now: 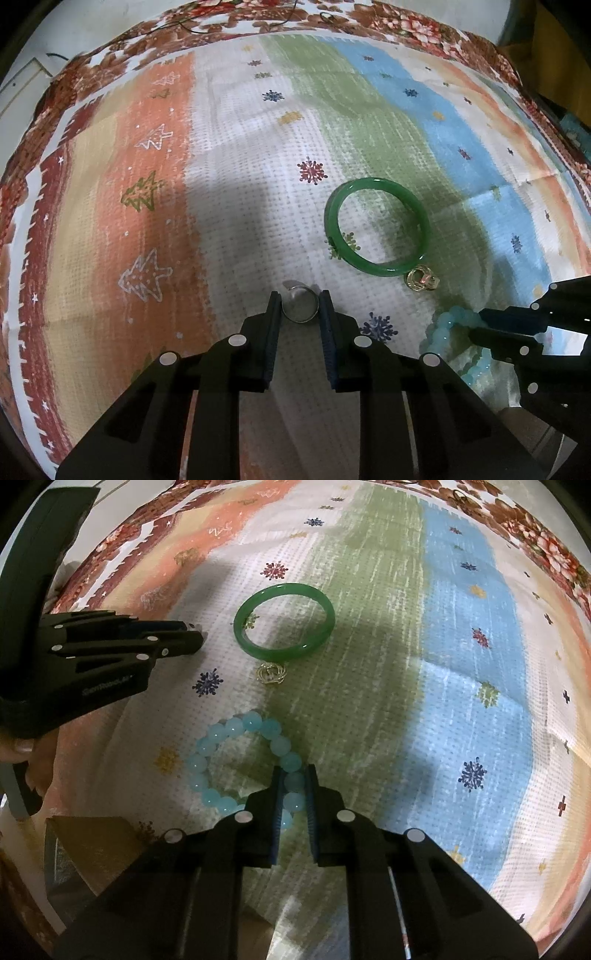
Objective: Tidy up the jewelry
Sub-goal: 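Close right tool on light blue bracelet while left tool grasps clear ring, then carry light blue bracelet and clear ring over the silver tin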
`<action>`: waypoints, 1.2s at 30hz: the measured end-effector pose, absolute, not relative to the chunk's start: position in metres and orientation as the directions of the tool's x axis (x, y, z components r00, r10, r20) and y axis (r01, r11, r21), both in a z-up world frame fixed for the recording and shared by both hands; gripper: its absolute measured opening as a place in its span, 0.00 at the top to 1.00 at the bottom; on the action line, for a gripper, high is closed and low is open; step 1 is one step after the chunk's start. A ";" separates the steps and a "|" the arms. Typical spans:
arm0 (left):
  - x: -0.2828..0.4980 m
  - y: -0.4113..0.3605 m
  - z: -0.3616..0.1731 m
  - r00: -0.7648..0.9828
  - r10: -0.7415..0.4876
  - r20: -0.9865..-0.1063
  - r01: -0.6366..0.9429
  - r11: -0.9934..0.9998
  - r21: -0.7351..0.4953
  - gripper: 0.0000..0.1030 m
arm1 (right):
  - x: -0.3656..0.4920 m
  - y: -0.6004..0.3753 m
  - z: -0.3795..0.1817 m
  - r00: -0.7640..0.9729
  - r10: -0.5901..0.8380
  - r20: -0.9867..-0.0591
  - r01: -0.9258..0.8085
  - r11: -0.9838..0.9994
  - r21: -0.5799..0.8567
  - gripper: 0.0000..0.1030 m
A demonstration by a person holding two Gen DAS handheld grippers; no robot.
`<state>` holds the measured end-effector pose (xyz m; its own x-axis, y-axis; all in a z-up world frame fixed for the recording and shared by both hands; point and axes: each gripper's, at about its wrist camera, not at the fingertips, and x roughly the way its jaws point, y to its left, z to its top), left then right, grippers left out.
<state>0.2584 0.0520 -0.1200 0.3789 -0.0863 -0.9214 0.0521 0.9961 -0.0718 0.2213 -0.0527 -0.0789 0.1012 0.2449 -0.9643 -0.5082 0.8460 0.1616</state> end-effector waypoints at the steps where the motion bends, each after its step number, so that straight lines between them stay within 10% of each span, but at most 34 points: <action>1: 0.257 0.053 -0.118 0.382 -0.091 -0.920 0.049 0.996 -0.078 0.81 | 0.220 -0.053 -0.078 0.102 0.247 -0.964 -0.508 0.846 0.162 0.88; 36: 0.192 0.029 -0.048 0.494 -0.145 -0.858 0.088 0.989 -0.117 0.81 | 0.187 -0.070 0.011 0.249 0.378 -0.892 -0.481 0.848 0.225 0.88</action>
<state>0.1918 0.0294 -0.0478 0.4936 -0.1448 -0.8576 0.0876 0.9893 -0.1167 0.1875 -0.0701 0.0114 0.2494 0.3777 -0.8917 -0.4806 0.8477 0.2246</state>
